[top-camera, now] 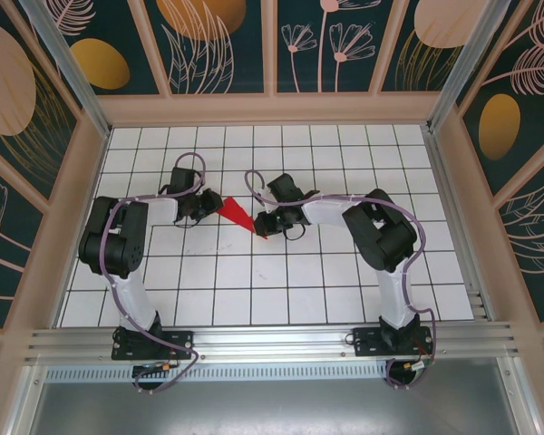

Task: Fold a paper plane with a square sheet of paper (pick it up from the middle)
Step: Fold the wing for the fifth time at the center of the table.

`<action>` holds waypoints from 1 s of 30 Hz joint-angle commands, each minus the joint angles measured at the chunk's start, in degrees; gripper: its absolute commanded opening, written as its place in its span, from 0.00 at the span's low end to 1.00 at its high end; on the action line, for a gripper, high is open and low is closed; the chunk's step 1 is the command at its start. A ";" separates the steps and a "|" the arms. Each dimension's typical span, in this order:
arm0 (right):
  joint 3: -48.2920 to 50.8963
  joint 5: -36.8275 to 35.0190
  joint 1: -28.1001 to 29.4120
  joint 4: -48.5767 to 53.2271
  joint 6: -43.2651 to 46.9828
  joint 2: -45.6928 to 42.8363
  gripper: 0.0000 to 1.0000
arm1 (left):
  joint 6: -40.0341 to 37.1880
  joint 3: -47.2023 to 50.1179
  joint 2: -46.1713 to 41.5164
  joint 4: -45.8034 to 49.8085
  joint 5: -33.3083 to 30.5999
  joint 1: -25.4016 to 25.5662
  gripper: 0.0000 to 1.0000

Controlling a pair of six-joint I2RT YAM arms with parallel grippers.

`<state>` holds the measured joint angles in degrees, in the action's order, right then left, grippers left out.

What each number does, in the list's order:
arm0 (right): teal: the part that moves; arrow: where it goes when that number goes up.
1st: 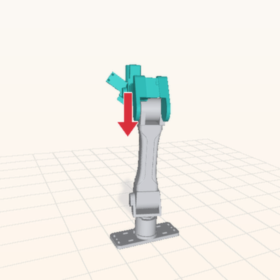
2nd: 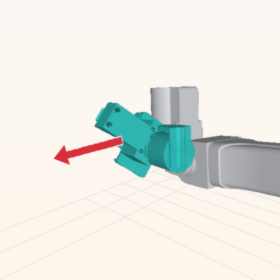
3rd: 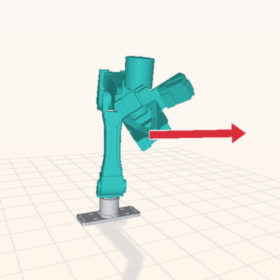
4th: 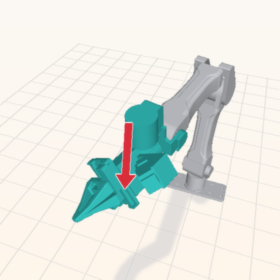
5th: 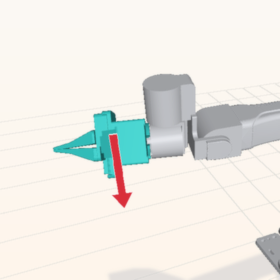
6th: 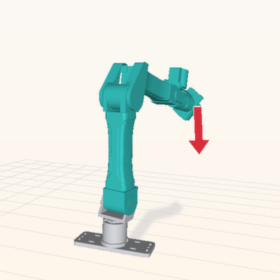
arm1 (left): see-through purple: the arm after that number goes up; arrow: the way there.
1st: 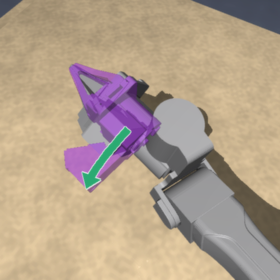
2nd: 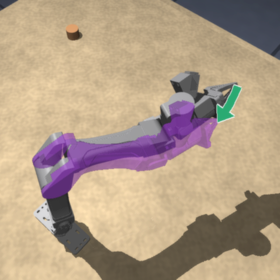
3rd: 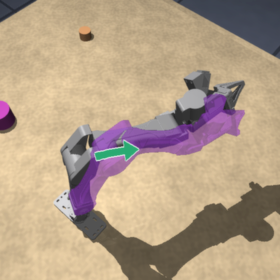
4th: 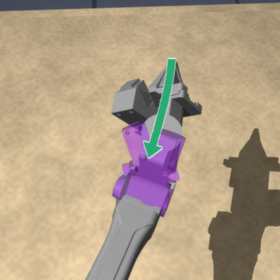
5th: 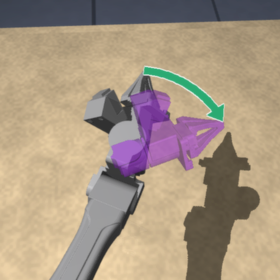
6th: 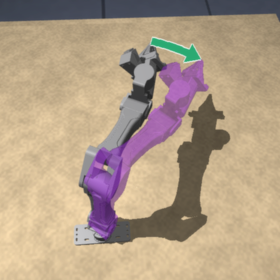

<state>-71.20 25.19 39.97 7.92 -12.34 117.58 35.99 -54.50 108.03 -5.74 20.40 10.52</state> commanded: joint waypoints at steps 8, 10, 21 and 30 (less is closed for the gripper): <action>4.67 -10.52 -0.46 11.08 1.00 4.52 0.10 | -2.24 -0.87 3.33 2.49 -10.86 -2.83 0.20; 4.75 -10.52 -0.41 10.93 0.93 4.35 0.10 | -2.15 -0.90 3.02 2.48 -11.60 -2.88 0.20; 4.93 -10.34 -0.47 10.43 0.44 3.85 0.10 | -1.40 1.15 -7.52 0.57 -10.10 -2.80 0.24; 4.84 -9.83 -0.46 10.15 0.03 4.09 0.10 | 5.99 10.01 -14.32 -9.22 -2.34 4.10 0.24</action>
<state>-70.70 24.82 40.10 7.22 -12.38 117.32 38.70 -46.63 93.80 -10.96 15.05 11.38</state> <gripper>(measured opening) 0.102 0.241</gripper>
